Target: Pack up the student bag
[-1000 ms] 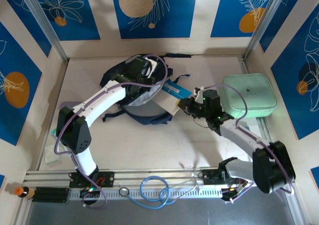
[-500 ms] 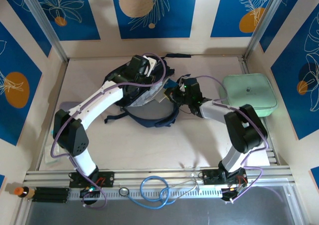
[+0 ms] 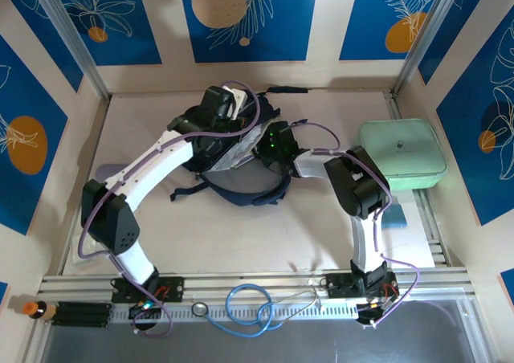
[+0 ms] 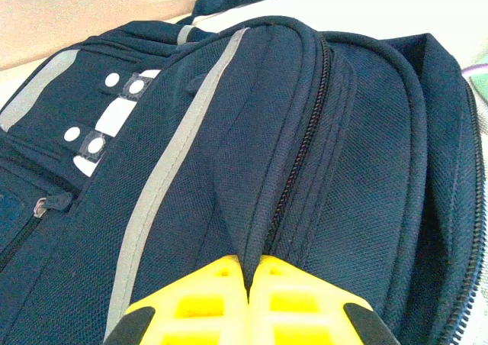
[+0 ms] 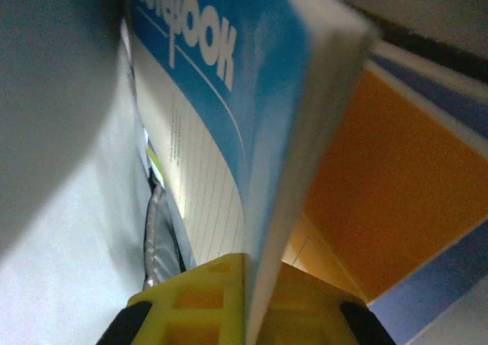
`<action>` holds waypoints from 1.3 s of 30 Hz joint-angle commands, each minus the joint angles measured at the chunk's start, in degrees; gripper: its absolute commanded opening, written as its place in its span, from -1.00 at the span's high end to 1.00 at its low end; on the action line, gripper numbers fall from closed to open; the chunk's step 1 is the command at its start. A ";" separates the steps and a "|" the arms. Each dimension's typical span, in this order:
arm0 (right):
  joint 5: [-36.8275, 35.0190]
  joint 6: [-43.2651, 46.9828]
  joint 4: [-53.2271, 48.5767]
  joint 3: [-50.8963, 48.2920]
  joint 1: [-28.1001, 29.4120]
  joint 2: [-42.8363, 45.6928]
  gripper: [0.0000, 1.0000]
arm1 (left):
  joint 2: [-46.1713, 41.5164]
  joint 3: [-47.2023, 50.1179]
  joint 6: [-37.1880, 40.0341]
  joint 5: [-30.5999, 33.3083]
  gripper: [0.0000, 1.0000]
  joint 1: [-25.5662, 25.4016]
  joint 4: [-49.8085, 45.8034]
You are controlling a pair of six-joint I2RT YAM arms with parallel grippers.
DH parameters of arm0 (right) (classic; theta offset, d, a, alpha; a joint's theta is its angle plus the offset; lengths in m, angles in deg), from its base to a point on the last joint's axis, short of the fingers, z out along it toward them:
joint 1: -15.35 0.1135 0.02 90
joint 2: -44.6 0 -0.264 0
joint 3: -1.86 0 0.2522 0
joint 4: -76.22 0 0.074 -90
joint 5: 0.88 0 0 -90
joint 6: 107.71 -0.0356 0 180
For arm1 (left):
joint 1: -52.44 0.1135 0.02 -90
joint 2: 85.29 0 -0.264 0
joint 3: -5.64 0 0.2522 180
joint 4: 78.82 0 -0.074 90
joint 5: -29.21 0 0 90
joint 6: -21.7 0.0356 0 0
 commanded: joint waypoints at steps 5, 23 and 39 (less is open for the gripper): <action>2.92 -2.05 0.04 1.29 -0.16 -0.78 0.50 | -4.38 0.22 -3.85 -3.69 1.00 2.00 7.48; 12.58 -1.60 -11.70 -10.06 -6.22 15.81 -0.56 | -2.55 1.71 -5.86 -6.45 1.00 4.04 8.47; -10.48 13.77 -35.66 -24.52 -14.24 47.53 -0.60 | 2.69 7.08 -11.81 -16.44 0.11 4.21 12.96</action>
